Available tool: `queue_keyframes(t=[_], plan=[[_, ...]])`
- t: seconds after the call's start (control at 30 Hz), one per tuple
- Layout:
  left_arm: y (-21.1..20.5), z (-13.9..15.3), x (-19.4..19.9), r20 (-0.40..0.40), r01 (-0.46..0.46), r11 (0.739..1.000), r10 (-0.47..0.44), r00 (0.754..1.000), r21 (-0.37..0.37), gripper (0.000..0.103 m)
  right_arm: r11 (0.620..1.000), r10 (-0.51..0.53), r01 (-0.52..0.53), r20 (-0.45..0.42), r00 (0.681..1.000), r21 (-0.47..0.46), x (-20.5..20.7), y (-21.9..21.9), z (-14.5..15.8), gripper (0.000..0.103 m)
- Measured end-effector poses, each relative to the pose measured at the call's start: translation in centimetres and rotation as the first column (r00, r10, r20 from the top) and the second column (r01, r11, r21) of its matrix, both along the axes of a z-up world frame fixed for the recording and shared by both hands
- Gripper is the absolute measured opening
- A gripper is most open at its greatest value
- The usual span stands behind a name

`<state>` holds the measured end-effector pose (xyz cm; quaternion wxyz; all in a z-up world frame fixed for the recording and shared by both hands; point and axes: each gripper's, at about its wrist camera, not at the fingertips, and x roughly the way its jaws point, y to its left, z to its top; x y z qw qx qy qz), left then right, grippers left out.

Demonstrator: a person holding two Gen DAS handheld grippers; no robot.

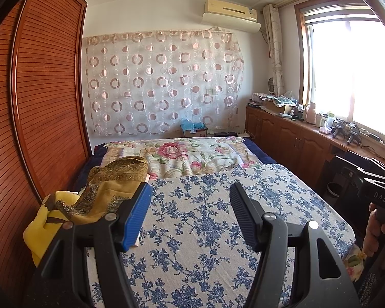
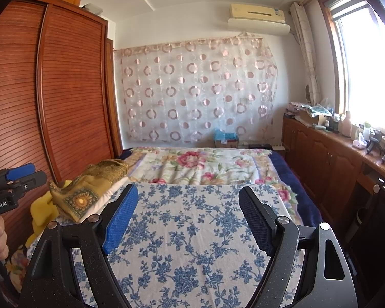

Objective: Fold small clothes

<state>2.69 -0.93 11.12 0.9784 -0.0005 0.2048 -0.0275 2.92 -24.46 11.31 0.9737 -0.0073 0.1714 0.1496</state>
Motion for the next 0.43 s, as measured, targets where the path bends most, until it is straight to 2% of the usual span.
queue_keyframes(t=[0.43], plan=[[-0.33, 0.66, -0.12, 0.006, 0.002, 1.0, -0.002, 1.0, -0.001, 0.063, 1.0, -0.002, 0.002, 0.0, 1.0, 0.0, 0.08, 0.16, 0.12, 0.083]])
